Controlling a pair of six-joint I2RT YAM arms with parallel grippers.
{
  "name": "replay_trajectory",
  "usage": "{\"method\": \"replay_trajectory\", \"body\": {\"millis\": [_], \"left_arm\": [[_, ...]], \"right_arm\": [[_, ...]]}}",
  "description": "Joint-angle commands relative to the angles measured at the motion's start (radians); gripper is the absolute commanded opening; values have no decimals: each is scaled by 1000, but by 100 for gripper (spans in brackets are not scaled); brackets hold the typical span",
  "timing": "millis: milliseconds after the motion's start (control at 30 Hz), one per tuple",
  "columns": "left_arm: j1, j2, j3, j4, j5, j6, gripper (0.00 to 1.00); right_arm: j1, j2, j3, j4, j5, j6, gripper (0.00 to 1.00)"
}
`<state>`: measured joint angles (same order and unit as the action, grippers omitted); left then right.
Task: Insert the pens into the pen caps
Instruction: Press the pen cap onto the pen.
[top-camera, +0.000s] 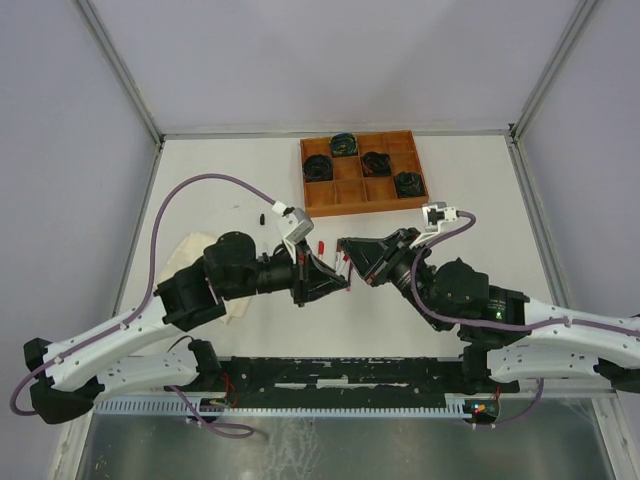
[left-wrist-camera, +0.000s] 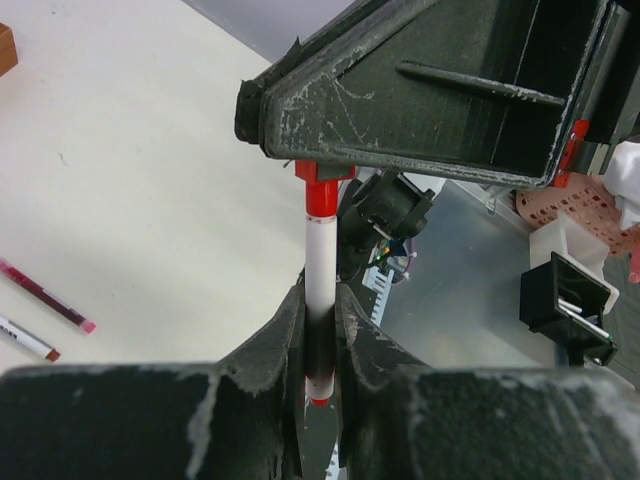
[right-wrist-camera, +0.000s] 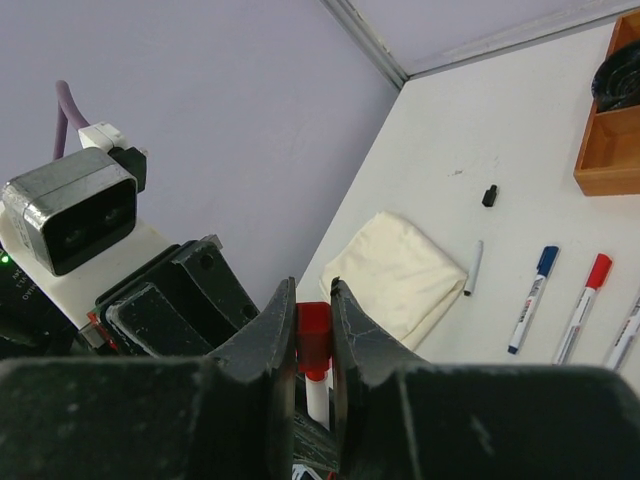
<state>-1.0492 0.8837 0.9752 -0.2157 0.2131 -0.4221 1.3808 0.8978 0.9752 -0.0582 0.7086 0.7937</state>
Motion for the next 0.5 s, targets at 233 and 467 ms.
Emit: {"method": "replay_trajectory", "body": {"millis": [233,467], "left_arm": [[33,-42,110,520,-201,17,3],[34,-47,105,521,-209,39,3]], "right_arm": [[193,130,-158,-210,-252,89,0],[223,135,-232,-91,-349,117,0]]}}
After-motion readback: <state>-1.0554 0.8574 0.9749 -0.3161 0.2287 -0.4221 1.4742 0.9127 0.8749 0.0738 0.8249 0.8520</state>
